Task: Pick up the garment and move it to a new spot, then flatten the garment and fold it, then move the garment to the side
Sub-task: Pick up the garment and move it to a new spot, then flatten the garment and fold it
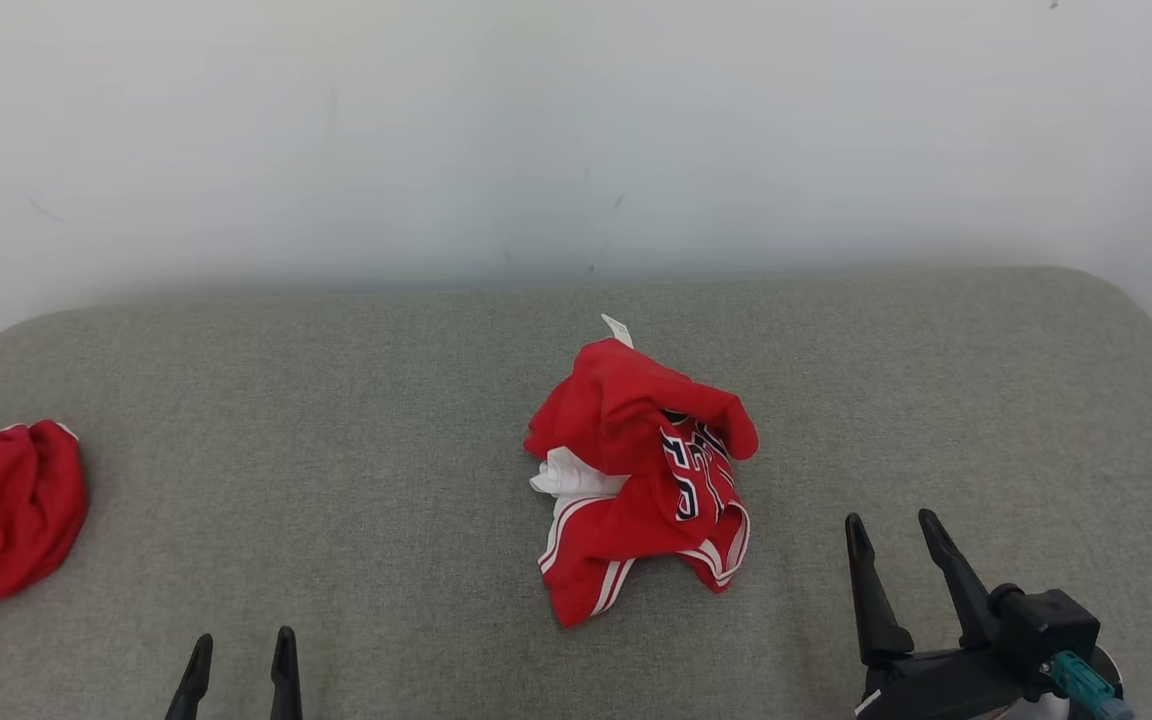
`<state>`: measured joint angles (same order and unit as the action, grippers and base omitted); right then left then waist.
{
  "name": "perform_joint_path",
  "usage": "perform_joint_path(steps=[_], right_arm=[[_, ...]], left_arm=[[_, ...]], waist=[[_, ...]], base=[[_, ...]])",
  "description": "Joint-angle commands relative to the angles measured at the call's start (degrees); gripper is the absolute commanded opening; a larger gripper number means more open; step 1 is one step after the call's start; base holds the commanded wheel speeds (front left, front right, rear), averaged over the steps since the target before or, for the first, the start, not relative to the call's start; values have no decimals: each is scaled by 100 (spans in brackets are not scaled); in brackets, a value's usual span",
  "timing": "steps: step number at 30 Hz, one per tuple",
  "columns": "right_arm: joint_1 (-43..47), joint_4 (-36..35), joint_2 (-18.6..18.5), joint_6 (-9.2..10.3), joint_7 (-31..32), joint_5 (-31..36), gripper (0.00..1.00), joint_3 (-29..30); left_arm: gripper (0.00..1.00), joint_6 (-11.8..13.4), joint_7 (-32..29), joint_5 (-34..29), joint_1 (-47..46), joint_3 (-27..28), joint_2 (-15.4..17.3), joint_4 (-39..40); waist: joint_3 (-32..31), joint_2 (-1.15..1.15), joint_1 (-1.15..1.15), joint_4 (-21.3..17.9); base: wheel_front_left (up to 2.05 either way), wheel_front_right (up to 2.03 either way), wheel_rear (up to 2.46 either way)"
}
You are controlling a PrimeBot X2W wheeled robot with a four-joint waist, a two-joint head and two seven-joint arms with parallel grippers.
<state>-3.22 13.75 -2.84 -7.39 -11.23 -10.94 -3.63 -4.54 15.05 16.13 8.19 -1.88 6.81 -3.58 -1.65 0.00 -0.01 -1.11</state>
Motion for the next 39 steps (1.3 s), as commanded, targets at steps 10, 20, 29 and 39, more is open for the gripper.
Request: perform_joint_path(steps=[10, 20, 29, 39], right_arm=[[50, 27, -5, -19, 33, -67, 100, 51], [-38, 44, -5, -20, 38, 0, 100, 57], [-143, -5, -6, -20, 84, 14, 100, -51], [-272, -32, -6, -20, 84, -63, 100, -252]], left_arm=[[100, -27, 24, -39, -72, 84, -22, -27], [100, -31, 24, -83, -106, 38, -49, -48], [100, -61, -55, -165, -334, -177, 4, -88], [100, -165, -492, -100, -1080, -468, 156, -718]], waist=[[87, 0, 1, 42], [161, 0, 1, 1], [321, 0, 1, -251], [647, 0, 1, -1190]], base=[[0, 0, 0], [0, 0, 0], [0, 0, 0], [0, 0, 0]])
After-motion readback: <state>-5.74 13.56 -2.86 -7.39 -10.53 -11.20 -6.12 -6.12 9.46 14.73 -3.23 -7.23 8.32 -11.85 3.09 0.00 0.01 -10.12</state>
